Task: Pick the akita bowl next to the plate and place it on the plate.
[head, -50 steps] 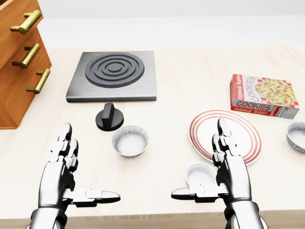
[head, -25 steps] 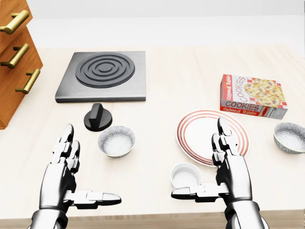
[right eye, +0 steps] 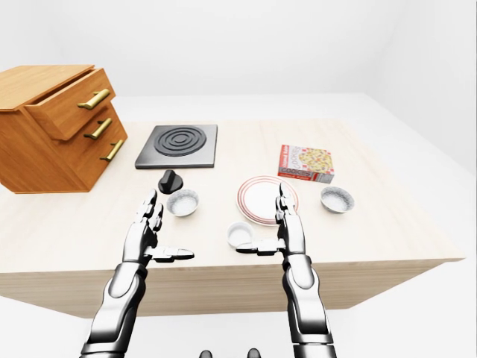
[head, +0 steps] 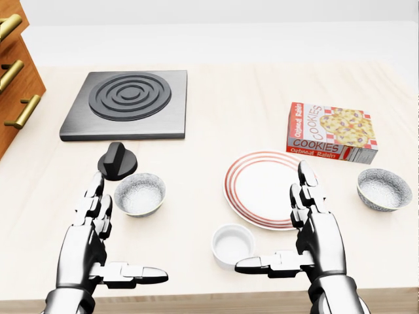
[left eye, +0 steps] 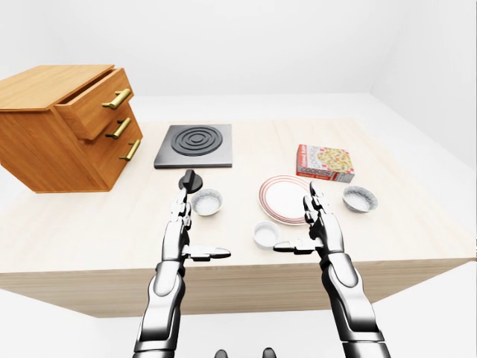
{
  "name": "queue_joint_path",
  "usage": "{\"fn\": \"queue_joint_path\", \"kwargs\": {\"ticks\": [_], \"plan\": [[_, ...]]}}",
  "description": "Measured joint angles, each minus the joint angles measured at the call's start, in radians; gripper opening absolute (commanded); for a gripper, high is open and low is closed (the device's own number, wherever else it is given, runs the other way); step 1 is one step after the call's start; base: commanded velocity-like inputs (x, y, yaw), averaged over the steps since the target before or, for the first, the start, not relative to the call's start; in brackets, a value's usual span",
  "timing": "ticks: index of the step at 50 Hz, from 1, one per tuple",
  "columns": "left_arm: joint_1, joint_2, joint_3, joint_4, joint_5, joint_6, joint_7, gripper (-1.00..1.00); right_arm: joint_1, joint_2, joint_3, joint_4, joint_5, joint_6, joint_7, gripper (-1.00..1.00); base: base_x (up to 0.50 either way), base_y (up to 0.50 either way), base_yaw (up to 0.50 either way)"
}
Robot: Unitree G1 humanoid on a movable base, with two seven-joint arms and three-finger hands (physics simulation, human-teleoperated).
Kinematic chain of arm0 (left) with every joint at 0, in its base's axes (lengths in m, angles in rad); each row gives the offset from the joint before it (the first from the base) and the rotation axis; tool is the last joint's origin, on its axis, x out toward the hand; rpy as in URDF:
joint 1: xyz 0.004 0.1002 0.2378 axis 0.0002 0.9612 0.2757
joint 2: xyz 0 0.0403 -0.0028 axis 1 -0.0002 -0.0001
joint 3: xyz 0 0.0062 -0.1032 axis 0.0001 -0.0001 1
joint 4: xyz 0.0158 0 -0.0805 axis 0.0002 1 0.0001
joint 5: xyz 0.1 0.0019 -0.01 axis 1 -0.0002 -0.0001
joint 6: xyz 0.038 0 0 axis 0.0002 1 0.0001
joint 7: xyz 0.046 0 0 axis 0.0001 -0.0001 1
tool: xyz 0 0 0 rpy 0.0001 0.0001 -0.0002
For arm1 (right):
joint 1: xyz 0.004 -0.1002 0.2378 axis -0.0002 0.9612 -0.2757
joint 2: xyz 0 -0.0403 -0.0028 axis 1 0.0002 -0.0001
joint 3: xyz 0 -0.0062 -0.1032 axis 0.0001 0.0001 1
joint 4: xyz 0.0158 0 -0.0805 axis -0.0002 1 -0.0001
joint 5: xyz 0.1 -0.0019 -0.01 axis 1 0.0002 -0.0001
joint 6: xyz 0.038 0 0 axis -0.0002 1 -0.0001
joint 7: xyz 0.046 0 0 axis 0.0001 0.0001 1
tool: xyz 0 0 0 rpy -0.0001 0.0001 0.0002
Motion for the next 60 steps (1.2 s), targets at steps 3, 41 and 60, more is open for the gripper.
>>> {"fn": "queue_joint_path", "kwargs": {"ticks": [3,41,60], "plan": [[-0.001,0.0,0.0,0.003,0.0,0.0,0.001,1.0,0.0,0.0,0.0,-0.001,0.001,0.002,0.0,1.0,0.0,-0.1,0.0],[-0.006,0.0,0.003,0.018,-0.006,0.007,0.008,1.0,-0.002,-0.001,-0.008,-0.012,0.023,0.019,0.0,1.0,0.0,-0.12,0.0],[-0.005,-0.001,0.003,0.017,-0.008,0.009,0.009,1.0,-0.001,-0.002,-0.01,-0.014,0.021,0.018,0.0,1.0,0.0,-0.14,0.0]]}}
